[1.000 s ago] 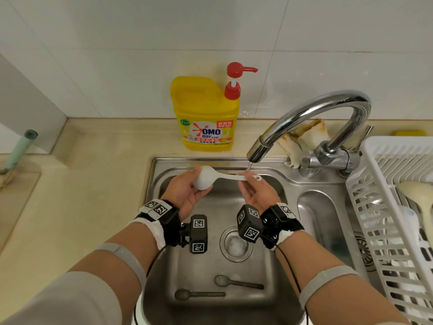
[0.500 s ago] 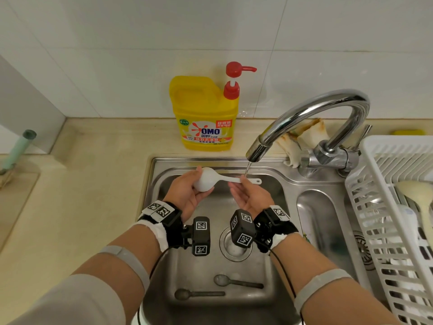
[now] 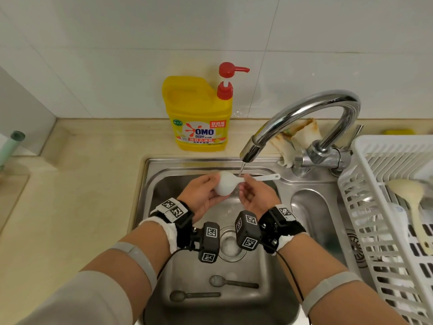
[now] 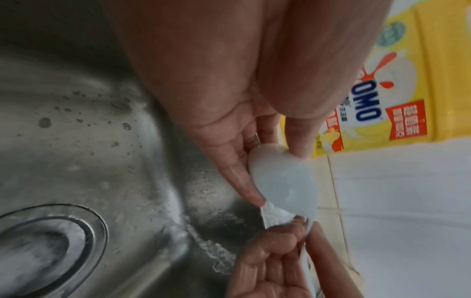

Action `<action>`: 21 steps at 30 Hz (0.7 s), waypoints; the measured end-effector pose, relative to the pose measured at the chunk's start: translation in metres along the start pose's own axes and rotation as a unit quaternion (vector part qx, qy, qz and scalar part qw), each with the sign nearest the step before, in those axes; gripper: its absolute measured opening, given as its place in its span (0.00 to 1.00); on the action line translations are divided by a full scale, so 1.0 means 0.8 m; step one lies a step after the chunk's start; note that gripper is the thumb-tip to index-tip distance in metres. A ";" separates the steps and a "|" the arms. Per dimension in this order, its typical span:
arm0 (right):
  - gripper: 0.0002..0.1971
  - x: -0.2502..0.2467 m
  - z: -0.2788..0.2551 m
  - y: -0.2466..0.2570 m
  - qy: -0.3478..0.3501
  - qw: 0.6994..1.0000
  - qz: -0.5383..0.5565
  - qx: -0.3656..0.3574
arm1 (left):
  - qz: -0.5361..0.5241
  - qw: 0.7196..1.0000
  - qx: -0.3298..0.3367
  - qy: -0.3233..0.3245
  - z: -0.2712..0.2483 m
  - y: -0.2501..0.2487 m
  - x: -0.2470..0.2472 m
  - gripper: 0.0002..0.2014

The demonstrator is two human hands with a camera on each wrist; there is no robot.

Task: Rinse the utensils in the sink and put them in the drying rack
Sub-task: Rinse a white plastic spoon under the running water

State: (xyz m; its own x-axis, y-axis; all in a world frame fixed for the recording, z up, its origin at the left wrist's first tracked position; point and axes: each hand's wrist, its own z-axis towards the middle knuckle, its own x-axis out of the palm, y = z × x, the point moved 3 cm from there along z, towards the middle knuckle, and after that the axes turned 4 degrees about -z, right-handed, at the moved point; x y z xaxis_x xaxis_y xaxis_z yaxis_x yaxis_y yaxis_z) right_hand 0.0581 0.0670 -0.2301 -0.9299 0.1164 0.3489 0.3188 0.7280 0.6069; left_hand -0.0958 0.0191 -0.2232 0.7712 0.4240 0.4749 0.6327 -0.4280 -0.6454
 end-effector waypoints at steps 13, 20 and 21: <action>0.13 -0.024 -0.007 0.030 -0.007 0.996 0.046 -0.073 | 0.027 0.998 -0.008 0.061 0.016 0.008 0.041 0.20; 0.17 -0.039 -0.011 0.035 -0.043 0.998 -0.014 -0.035 | -0.008 0.999 -0.008 0.048 0.018 0.005 0.048 0.14; 0.18 -0.040 -0.013 0.034 -0.059 0.997 -0.049 -0.025 | -0.006 0.999 -0.010 0.053 0.017 0.004 0.048 0.14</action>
State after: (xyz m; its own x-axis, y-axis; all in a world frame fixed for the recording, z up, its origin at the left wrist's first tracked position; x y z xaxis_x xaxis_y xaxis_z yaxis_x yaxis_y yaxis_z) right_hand 0.0986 0.0762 -0.2175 -0.9713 0.1260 0.2016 0.2306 0.7056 0.6701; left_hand -0.0653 0.0448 -0.2149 0.7655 0.3423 0.5448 0.6429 -0.4388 -0.6278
